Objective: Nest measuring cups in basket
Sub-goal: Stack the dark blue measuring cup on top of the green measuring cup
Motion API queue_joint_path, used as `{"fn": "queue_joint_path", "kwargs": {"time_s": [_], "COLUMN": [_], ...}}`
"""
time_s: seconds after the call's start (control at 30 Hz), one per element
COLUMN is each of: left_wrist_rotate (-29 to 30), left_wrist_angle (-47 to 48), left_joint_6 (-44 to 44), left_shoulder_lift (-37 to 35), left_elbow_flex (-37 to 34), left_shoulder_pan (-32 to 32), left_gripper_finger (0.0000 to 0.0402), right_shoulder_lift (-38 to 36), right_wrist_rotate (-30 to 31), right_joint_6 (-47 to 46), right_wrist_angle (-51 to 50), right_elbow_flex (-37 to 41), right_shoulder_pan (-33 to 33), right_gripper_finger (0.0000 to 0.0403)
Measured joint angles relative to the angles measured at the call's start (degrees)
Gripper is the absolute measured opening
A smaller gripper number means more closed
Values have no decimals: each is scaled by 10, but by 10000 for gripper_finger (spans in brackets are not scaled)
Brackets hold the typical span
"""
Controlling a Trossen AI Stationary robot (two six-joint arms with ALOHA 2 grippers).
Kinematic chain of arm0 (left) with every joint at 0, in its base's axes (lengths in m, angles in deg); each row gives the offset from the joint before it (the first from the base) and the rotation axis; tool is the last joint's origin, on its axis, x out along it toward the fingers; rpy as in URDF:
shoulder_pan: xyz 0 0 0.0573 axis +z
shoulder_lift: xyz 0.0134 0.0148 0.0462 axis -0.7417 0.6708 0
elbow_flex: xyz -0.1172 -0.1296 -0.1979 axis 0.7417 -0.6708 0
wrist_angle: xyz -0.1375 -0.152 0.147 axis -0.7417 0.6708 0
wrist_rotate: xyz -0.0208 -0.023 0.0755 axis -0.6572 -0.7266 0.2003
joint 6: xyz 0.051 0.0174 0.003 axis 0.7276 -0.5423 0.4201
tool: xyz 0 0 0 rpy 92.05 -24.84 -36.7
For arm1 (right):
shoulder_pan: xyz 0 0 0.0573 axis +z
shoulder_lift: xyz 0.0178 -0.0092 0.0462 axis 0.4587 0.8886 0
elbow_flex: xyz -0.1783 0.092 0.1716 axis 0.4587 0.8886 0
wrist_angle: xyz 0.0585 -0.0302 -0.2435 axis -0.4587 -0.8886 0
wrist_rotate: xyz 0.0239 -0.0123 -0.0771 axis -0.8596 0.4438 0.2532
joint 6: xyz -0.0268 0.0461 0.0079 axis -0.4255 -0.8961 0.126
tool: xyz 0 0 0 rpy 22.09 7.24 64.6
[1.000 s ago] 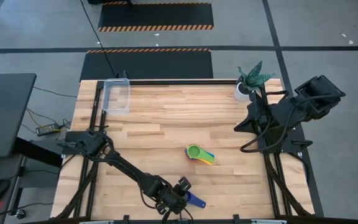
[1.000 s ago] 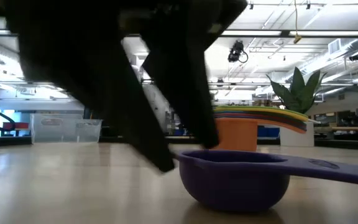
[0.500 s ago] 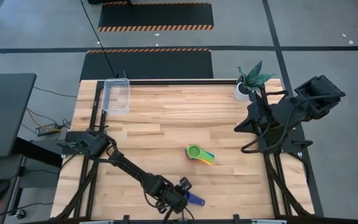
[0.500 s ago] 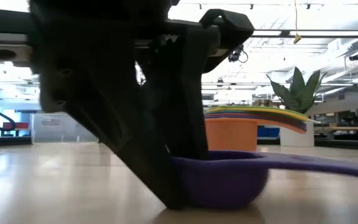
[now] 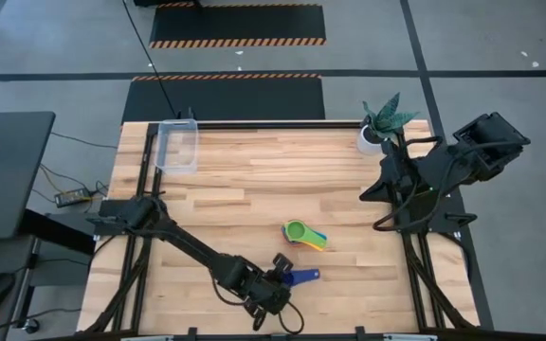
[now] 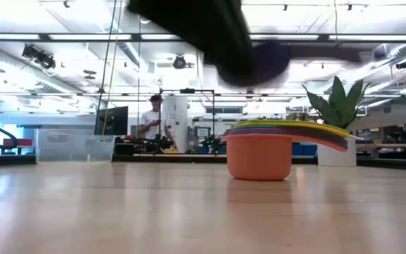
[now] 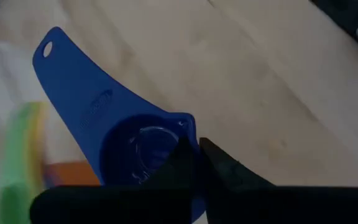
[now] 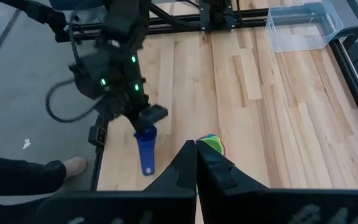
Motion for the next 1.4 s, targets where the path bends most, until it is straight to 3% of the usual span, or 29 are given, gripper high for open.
{"fn": "queue_joint_path", "kwargs": {"time_s": [0.13, 0.27, 0.37, 0.47, 0.6, 0.77, 1.2, 1.4], "left_wrist_rotate": [1, -41, -93, -101, -119, -206, -209, -209], "left_wrist_angle": [134, 263, 311, 322, 324, 295, 129, 94], "left_joint_6": [8, 33, 62, 143, 274, 299, 405, 445], "left_shoulder_lift": [-18, -19, -19, -20, -19, -19, -19, -19], "left_elbow_flex": [90, 177, 216, 237, 236, 206, 61, 23], "left_shoulder_pan": [14, 47, 86, 122, 164, 206, 216, 226], "left_gripper_finger": [13, 13, 13, 13, 13, 12, 12, 12], "right_shoulder_lift": [-7, -13, -14, -14, -14, -13, -13, -13], "right_wrist_rotate": [8, 59, 94, 109, 134, 148, 151, 150], "right_joint_6": [1, 1, 1, 1, -1, -1, 4, 3], "right_wrist_angle": [0, 0, 0, 0, 0, 1, 0, 0], "right_elbow_flex": [0, 0, 0, 0, 0, 0, 0, 0], "right_shoulder_pan": [0, -2, -10, -20, -34, -50, -71, -73], "right_gripper_finger": [3, 3, 3, 3, 3, 3, 3, 3]}}
